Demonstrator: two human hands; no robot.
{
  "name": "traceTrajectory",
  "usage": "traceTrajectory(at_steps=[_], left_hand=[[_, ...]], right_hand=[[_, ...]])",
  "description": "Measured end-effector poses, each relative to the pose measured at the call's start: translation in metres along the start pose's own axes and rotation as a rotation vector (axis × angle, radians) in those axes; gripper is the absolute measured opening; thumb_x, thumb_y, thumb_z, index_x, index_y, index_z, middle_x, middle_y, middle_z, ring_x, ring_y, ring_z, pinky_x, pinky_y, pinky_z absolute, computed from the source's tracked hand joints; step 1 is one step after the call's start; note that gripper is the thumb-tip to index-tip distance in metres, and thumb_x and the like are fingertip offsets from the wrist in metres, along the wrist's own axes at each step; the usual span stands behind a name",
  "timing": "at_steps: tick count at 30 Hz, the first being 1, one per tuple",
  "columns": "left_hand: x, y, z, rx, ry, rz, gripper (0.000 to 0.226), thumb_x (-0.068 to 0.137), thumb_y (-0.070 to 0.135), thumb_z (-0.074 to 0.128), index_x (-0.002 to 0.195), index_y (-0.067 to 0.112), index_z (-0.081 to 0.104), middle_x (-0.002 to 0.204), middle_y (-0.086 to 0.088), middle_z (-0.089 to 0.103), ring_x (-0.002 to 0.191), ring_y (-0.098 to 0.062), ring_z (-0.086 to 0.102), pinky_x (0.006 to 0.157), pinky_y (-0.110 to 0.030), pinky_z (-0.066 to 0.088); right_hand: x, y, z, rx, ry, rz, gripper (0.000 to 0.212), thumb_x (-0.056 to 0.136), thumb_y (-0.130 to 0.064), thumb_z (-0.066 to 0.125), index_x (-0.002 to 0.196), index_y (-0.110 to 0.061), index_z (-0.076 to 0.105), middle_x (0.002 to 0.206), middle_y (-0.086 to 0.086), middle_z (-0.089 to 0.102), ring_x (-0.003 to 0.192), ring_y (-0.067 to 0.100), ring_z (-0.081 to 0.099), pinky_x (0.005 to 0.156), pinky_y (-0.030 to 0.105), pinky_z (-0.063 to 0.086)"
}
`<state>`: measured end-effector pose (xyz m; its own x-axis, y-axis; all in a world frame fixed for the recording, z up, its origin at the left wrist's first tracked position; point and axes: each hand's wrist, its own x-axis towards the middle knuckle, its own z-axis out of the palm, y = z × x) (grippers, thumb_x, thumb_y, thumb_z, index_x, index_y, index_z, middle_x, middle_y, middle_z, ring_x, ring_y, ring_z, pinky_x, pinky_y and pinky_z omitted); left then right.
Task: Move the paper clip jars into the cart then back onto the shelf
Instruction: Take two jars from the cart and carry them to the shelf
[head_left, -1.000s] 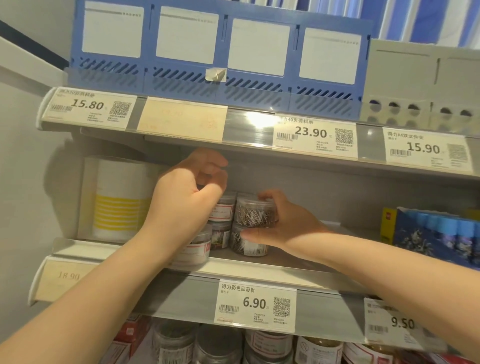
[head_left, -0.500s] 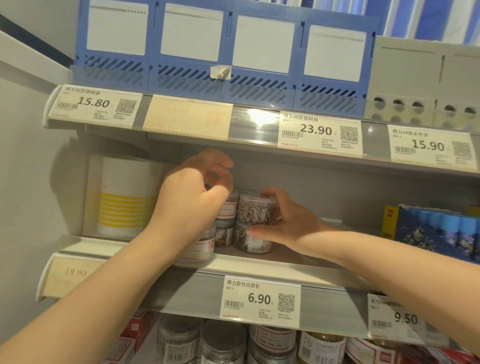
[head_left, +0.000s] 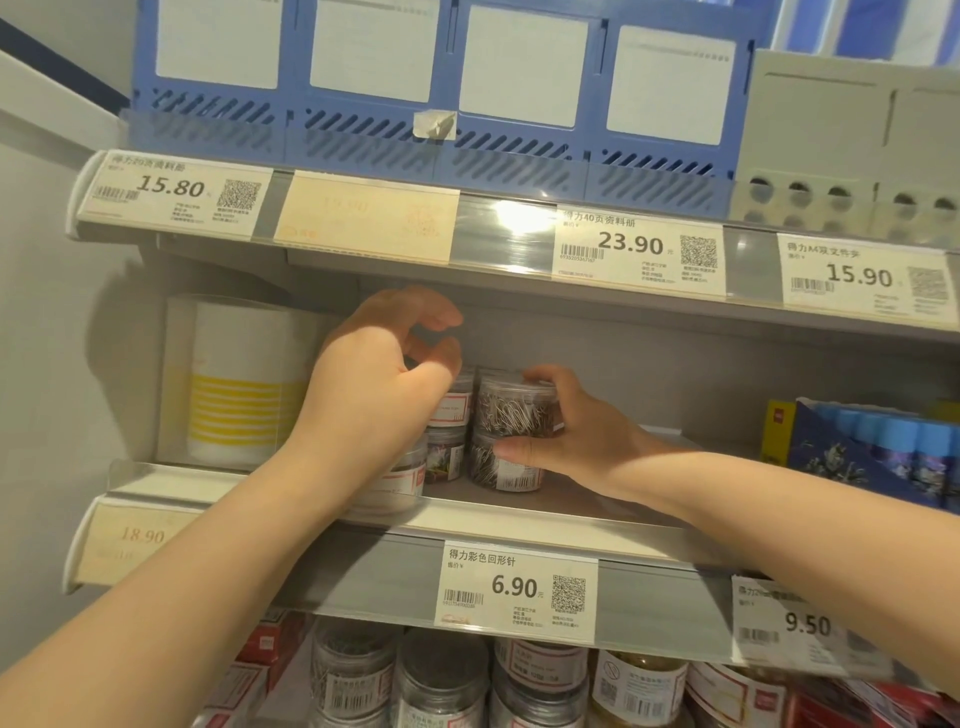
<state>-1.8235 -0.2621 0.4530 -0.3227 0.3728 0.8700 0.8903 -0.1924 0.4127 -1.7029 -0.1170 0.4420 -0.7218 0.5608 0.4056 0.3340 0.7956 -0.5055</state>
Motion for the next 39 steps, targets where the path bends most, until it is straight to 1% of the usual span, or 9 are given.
traceTrajectory(at_steps=[7, 14, 16, 17, 19, 24, 28, 31, 39], left_hand=[[0.000, 0.000, 0.000, 0.018, -0.002, -0.010, 0.020, 0.085, 0.012, 0.058, 0.093, 0.030, 0.057, 0.090, 0.017, 0.055, 0.086, 0.001, 0.054, 0.065, 0.000, 0.034], [0.000, 0.002, -0.001, 0.019, 0.003, -0.039, 0.021, 0.084, 0.011, 0.056, 0.094, 0.029, 0.057, 0.096, 0.010, 0.058, 0.084, -0.002, 0.054, 0.064, 0.001, 0.032], [0.000, 0.002, -0.001, 0.030, 0.003, -0.046, 0.021, 0.084, 0.012, 0.056, 0.094, 0.031, 0.056, 0.098, 0.010, 0.057, 0.080, -0.005, 0.053, 0.065, 0.001, 0.032], [0.000, 0.002, -0.001, 0.035, 0.002, -0.051, 0.021, 0.085, 0.013, 0.056, 0.095, 0.031, 0.055, 0.099, 0.010, 0.057, 0.081, -0.008, 0.053, 0.066, 0.000, 0.032], [0.000, 0.002, -0.001, 0.038, -0.001, -0.063, 0.021, 0.085, 0.013, 0.056, 0.096, 0.030, 0.056, 0.101, 0.011, 0.057, 0.087, -0.010, 0.054, 0.067, -0.002, 0.032], [0.000, 0.003, -0.001, 0.033, 0.001, -0.068, 0.022, 0.084, 0.012, 0.056, 0.095, 0.032, 0.055, 0.098, 0.013, 0.055, 0.088, -0.009, 0.054, 0.067, -0.002, 0.033], [0.000, 0.003, -0.001, 0.027, 0.013, -0.058, 0.021, 0.084, 0.011, 0.057, 0.097, 0.027, 0.059, 0.095, 0.014, 0.055, 0.085, -0.008, 0.054, 0.065, -0.003, 0.035], [0.000, 0.003, -0.001, 0.027, 0.017, -0.052, 0.021, 0.083, 0.011, 0.057, 0.098, 0.025, 0.061, 0.098, 0.011, 0.056, 0.086, -0.009, 0.055, 0.067, -0.015, 0.034], [0.000, 0.002, 0.000, 0.041, 0.022, -0.042, 0.021, 0.083, 0.010, 0.057, 0.099, 0.024, 0.061, 0.099, 0.009, 0.057, 0.086, -0.012, 0.054, 0.069, -0.017, 0.032]], right_hand=[[-0.003, -0.006, 0.000, -0.025, -0.015, -0.023, 0.086, 0.078, -0.047, 0.069, 0.144, -0.029, 0.017, 0.131, -0.004, 0.051, 0.096, 0.008, 0.048, 0.081, 0.017, 0.031], [-0.006, -0.007, -0.008, 0.047, -0.079, 0.114, 0.119, 0.067, -0.044, 0.080, 0.150, -0.024, -0.002, 0.139, -0.003, 0.046, 0.121, 0.018, 0.048, 0.094, 0.023, 0.035], [-0.008, -0.007, -0.012, 0.059, -0.154, 0.160, 0.101, 0.068, -0.038, 0.081, 0.145, -0.023, 0.018, 0.123, -0.008, 0.052, 0.107, 0.011, 0.051, 0.084, 0.017, 0.038], [-0.008, -0.007, -0.013, 0.081, -0.222, 0.165, 0.077, 0.071, -0.034, 0.080, 0.134, -0.029, 0.036, 0.119, -0.009, 0.055, 0.102, 0.007, 0.052, 0.082, 0.014, 0.039], [-0.008, -0.008, -0.014, 0.107, -0.352, 0.157, 0.046, 0.076, -0.030, 0.076, 0.109, -0.041, 0.047, 0.124, -0.009, 0.057, 0.111, 0.007, 0.051, 0.097, 0.018, 0.037], [0.007, -0.007, -0.008, 0.111, -0.468, 0.182, 0.078, 0.072, -0.041, 0.077, 0.139, -0.027, 0.038, 0.137, -0.010, 0.049, 0.127, 0.013, 0.044, 0.113, 0.031, 0.027], [0.012, -0.007, -0.001, 0.120, -0.486, 0.180, 0.088, 0.062, -0.048, 0.077, 0.140, -0.028, 0.040, 0.135, -0.008, 0.053, 0.124, 0.016, 0.047, 0.112, 0.037, 0.031], [0.011, -0.005, -0.001, 0.130, -0.477, 0.172, 0.077, 0.073, -0.040, 0.077, 0.139, -0.026, 0.041, 0.135, -0.006, 0.053, 0.125, 0.016, 0.047, 0.112, 0.036, 0.031], [0.003, -0.009, -0.006, 0.167, -0.470, 0.125, 0.051, 0.087, -0.025, 0.064, 0.131, -0.031, 0.040, 0.135, -0.006, 0.051, 0.124, 0.012, 0.046, 0.112, 0.029, 0.030]])
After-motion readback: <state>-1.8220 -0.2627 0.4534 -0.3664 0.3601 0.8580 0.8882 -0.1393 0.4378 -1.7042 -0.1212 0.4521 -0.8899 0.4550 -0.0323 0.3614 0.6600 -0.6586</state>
